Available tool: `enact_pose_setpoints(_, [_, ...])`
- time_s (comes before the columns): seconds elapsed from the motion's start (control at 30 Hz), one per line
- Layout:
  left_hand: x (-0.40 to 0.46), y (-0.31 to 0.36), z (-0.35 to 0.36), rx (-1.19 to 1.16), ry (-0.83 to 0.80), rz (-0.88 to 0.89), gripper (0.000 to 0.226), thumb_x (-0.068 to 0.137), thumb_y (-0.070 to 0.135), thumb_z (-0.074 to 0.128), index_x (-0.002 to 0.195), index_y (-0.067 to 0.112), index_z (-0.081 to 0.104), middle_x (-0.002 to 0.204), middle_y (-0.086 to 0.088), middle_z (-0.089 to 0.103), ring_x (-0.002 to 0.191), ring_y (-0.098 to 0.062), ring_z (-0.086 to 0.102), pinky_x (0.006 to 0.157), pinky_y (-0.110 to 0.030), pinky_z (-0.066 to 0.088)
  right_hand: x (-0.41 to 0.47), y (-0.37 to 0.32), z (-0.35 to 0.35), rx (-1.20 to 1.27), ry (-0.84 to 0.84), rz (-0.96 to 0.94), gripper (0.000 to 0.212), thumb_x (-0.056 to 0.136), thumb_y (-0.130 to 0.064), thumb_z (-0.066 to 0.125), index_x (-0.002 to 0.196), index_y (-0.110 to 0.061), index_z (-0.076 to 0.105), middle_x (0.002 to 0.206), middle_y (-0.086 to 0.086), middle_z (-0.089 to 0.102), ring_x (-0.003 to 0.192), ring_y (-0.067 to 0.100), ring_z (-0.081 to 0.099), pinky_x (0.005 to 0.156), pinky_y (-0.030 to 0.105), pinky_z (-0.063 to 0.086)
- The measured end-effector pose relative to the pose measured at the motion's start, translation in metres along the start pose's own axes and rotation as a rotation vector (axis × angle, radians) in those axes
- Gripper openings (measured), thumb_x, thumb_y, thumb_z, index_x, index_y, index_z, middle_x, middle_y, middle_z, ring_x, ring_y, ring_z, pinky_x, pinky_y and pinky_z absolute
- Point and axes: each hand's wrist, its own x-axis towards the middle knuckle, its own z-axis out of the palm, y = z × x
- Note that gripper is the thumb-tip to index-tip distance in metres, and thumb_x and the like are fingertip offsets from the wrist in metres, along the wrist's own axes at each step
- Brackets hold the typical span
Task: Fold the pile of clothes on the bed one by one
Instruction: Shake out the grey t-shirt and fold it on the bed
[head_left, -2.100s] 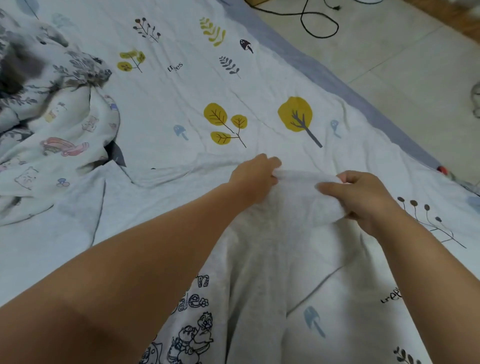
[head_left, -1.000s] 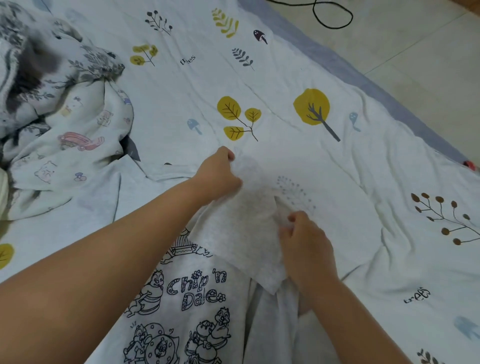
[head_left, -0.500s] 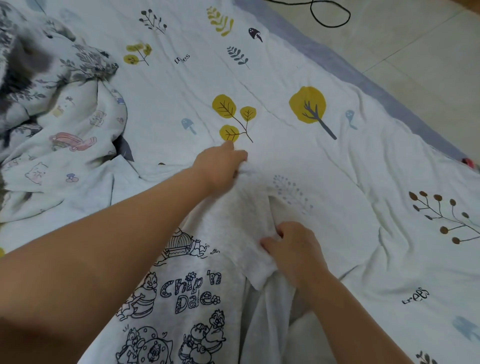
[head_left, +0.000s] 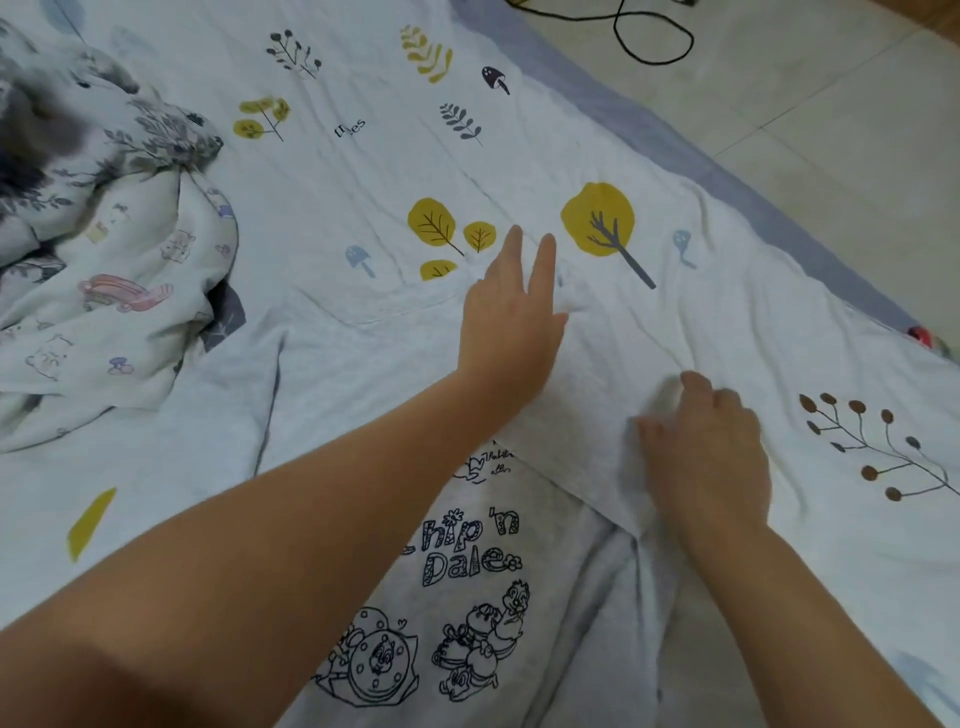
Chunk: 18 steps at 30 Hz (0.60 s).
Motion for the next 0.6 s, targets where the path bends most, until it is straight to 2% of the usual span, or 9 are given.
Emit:
enact_pose_setpoints(0.07, [-0.017, -0.008, 0.014, 0.088, 0.046, 0.12, 0.062, 0.087, 0.032, 0.051, 0.143, 0.011, 0.034, 0.15, -0.019, 0.029, 0.131, -0.035, 0.04, 0.101, -0.052, 0.037, -0.004, -0.011, 0.014, -0.001, 0.111, -0.178, 0.056, 0.091, -0.023, 0.055, 0.14, -0.004, 0.036, 0.139, 0.022, 0.042, 0.129, 0.038, 0.037, 0.097, 0.047, 0.037])
enact_pose_setpoints(0.13, [-0.032, -0.024, 0.029, 0.174, -0.051, 0.183, 0.061, 0.087, 0.042, 0.032, 0.142, 0.016, 0.037, 0.151, -0.013, 0.031, 0.136, -0.032, 0.034, 0.105, -0.056, 0.029, -0.007, -0.023, 0.032, -0.04, 0.148, -0.351, 0.056, 0.088, -0.027, 0.05, 0.139, -0.004, 0.041, 0.141, 0.022, 0.043, 0.131, 0.038, 0.04, 0.098, 0.051, 0.04])
enact_pose_setpoints(0.2, [-0.04, -0.04, 0.037, 0.177, -0.214, 0.155, 0.07, 0.085, 0.051, 0.007, 0.148, 0.023, 0.021, 0.157, -0.006, 0.014, 0.144, -0.026, 0.013, 0.113, -0.053, 0.009, -0.005, -0.03, 0.047, -0.137, 0.068, -0.444, 0.058, 0.085, -0.036, 0.037, 0.136, -0.008, 0.046, 0.141, 0.017, 0.046, 0.129, 0.034, 0.045, 0.096, 0.055, 0.041])
enact_pose_setpoints(0.27, [-0.042, -0.048, 0.042, 0.158, -0.265, 0.124, 0.074, 0.082, 0.053, -0.005, 0.149, 0.026, 0.007, 0.158, -0.001, 0.001, 0.146, -0.021, -0.001, 0.115, -0.047, -0.004, -0.001, -0.029, 0.059, -0.216, -0.027, -0.464, 0.061, 0.087, -0.041, 0.028, 0.137, -0.012, 0.046, 0.143, 0.012, 0.045, 0.13, 0.03, 0.044, 0.098, 0.057, 0.038])
enact_pose_setpoints(0.37, [-0.038, -0.047, 0.041, 0.151, -0.294, 0.126, 0.061, 0.093, 0.05, 0.008, 0.149, 0.027, 0.0, 0.158, 0.0, -0.006, 0.145, -0.019, -0.008, 0.114, -0.045, -0.008, 0.006, -0.024, 0.068, -0.265, -0.107, -0.467, 0.067, 0.088, -0.049, 0.013, 0.146, -0.018, 0.027, 0.153, 0.005, 0.023, 0.141, 0.026, 0.025, 0.11, 0.054, 0.021])
enact_pose_setpoints(0.4, [-0.037, -0.046, 0.039, 0.145, -0.321, 0.123, 0.059, 0.097, 0.047, 0.015, 0.149, 0.027, -0.001, 0.158, 0.001, -0.008, 0.145, -0.019, -0.009, 0.114, -0.045, -0.009, 0.005, -0.024, 0.067, -0.261, -0.103, -0.476, 0.068, 0.088, -0.049, 0.013, 0.146, -0.018, 0.028, 0.153, 0.005, 0.023, 0.142, 0.026, 0.024, 0.11, 0.054, 0.02])
enact_pose_setpoints(0.47, [-0.036, -0.044, 0.027, 0.137, -0.375, 0.107, 0.059, 0.099, 0.042, 0.024, 0.149, 0.024, -0.001, 0.158, -0.001, -0.008, 0.145, -0.019, -0.009, 0.115, -0.045, -0.008, 0.004, -0.027, 0.061, -0.251, -0.068, -0.475, 0.064, 0.089, -0.046, 0.021, 0.141, -0.014, 0.04, 0.149, 0.01, 0.035, 0.138, 0.03, 0.032, 0.106, 0.058, 0.027])
enact_pose_setpoints(0.53, [-0.04, -0.046, 0.011, 0.077, -0.348, 0.067, 0.058, 0.098, 0.035, 0.032, 0.149, 0.017, 0.012, 0.158, -0.005, 0.005, 0.145, -0.021, 0.002, 0.116, -0.046, -0.001, 0.003, -0.036, 0.05, -0.214, -0.043, -0.458, 0.056, 0.091, -0.039, 0.03, 0.135, -0.01, 0.048, 0.144, 0.017, 0.042, 0.135, 0.035, 0.036, 0.103, 0.06, 0.029])
enact_pose_setpoints(0.6, [-0.056, -0.055, -0.007, -0.046, -0.206, 0.018, 0.048, 0.093, 0.026, 0.041, 0.138, 0.01, 0.04, 0.145, -0.012, 0.036, 0.136, -0.028, 0.03, 0.113, -0.048, 0.02, -0.002, -0.05, 0.039, -0.082, 0.05, -0.494, 0.048, 0.086, -0.032, 0.037, 0.118, -0.004, 0.059, 0.126, 0.022, 0.055, 0.119, 0.04, 0.05, 0.094, 0.06, 0.039])
